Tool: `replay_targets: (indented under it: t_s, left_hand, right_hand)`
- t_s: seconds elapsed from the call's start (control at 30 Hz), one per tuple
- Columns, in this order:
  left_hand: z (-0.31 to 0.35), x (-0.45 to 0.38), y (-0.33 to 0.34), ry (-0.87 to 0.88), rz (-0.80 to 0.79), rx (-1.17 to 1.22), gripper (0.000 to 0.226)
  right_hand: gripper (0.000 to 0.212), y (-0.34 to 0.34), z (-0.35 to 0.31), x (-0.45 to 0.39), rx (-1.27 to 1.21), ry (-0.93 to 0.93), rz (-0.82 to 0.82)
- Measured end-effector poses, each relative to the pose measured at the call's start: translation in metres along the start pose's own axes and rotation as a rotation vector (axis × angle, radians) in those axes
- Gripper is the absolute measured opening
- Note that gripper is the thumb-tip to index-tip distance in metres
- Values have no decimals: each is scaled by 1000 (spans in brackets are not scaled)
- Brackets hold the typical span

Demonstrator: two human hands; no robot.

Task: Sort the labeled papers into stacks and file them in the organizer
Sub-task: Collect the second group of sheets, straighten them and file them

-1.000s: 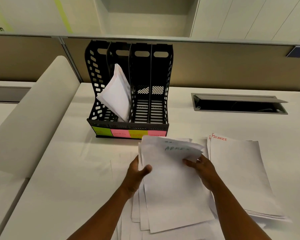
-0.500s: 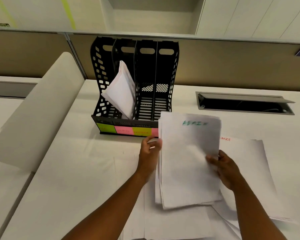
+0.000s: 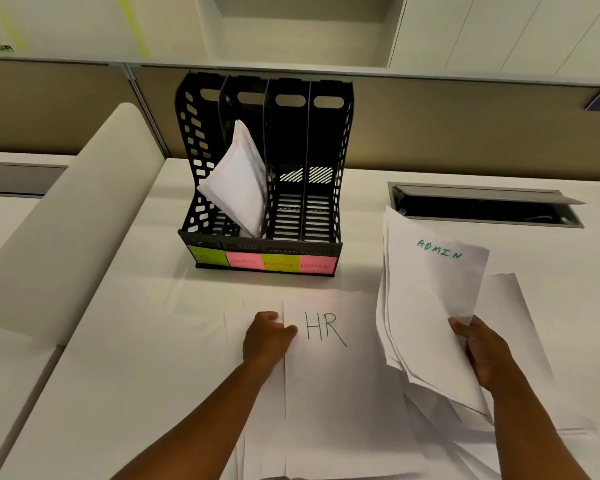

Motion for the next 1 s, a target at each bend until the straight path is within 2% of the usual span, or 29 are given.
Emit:
replay_targets:
  t_s: [0.1, 0.27, 0.33, 0.5, 0.53, 0.6, 0.67, 0.7, 0.77, 0.87, 1.0]
  left_hand:
    - [3, 8, 19, 54, -135, -118, 37]
    - [-2, 36, 70, 153, -592, -207, 31]
    - [-4, 44, 79, 170, -675, -228, 33]
    - [-10, 35, 77, 201, -622, -271, 30]
    - [-9, 31, 72, 203, -563, -250, 29]
    - [-5, 20, 50, 192, -338, -140, 21]
    - [-2, 15, 24, 155, -134, 11, 23]
    - [0, 15, 19, 131, -129, 108, 27]
    - [8, 20, 26, 91, -278, 303, 32]
    - [23, 30, 33, 155, -448, 307, 25]
    - [19, 24, 30, 197, -377, 257, 26]
  right_hand:
    - [30, 0, 10, -2, 4, 37, -3]
    - [22, 5, 19, -3, -1, 62, -23]
    - [23, 8, 21, -2, 11, 68, -51]
    - [30, 19, 26, -1, 68, 87, -138]
    - [31, 22, 26, -1, 91, 81, -158]
    - [30, 29, 25, -1, 173, 59, -192]
    - [30, 35, 24, 0, 265, 11, -221]
    - [30, 39, 22, 2, 303, -14, -233]
    - [28, 46, 21, 5, 348, -49, -251]
    - [24, 59, 24, 10, 340, -29, -280]
    - [39, 73, 31, 14, 276, 34, -351]
Point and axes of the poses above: each hand's wrist, its own x-axis away from the middle knuckle, its own y-axis out of the palm, z = x × y, the point moved 9 cm from there along -x, towards the middle knuckle, and after that the axes turned 4 degrees about x, right-handed, at the moved point
